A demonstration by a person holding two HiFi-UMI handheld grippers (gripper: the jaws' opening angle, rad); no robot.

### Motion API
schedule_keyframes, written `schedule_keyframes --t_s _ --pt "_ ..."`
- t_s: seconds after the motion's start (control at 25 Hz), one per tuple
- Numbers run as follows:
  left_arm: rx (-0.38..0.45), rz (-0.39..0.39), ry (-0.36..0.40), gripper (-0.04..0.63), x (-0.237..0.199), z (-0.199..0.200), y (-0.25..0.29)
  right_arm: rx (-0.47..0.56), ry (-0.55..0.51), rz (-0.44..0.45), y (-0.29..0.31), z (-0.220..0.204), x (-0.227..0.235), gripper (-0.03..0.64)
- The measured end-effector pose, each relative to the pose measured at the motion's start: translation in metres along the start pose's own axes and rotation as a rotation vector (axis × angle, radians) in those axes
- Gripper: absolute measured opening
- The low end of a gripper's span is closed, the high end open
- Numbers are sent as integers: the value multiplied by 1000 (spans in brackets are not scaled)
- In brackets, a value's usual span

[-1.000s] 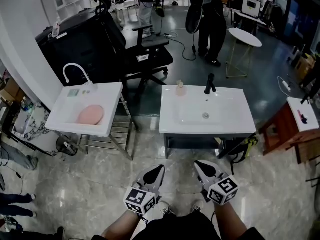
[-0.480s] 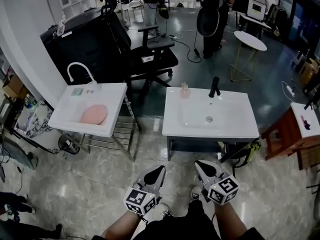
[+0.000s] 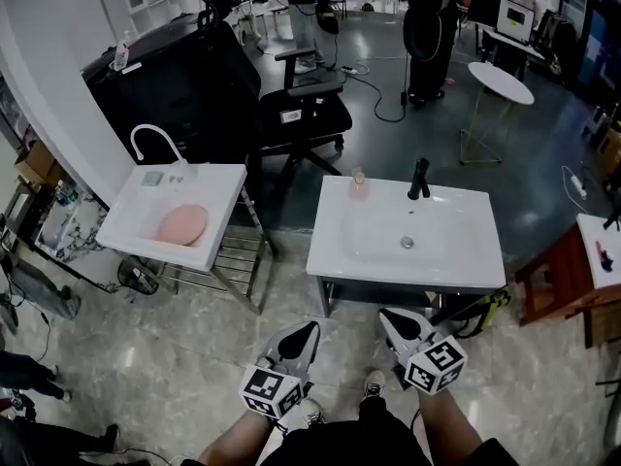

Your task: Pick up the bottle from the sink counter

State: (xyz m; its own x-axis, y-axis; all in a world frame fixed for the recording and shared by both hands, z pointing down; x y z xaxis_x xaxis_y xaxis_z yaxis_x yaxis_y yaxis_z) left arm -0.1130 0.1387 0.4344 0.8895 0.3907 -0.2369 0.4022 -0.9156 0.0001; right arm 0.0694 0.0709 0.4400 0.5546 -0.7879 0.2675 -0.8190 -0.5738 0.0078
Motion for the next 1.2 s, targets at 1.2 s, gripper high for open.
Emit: schedule_keyframes --t_s 1.2 --pt "40 153 49 3 29 -4 144 -12 1 145 39 40 166 0"
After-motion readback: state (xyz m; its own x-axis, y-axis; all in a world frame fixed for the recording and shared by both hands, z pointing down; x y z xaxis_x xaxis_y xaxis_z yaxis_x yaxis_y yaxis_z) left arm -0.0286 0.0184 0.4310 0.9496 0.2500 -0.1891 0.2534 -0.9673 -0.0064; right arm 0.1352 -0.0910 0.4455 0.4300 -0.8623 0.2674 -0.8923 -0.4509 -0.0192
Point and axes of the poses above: the fingertips, and each gripper's own axes: y forward along the fingers, x to its right, z out of its top, the point moved 5 cm from there along -y, backward along the fingers, and after that the axes turned 10 degrees about x, right-handed, at the moved point
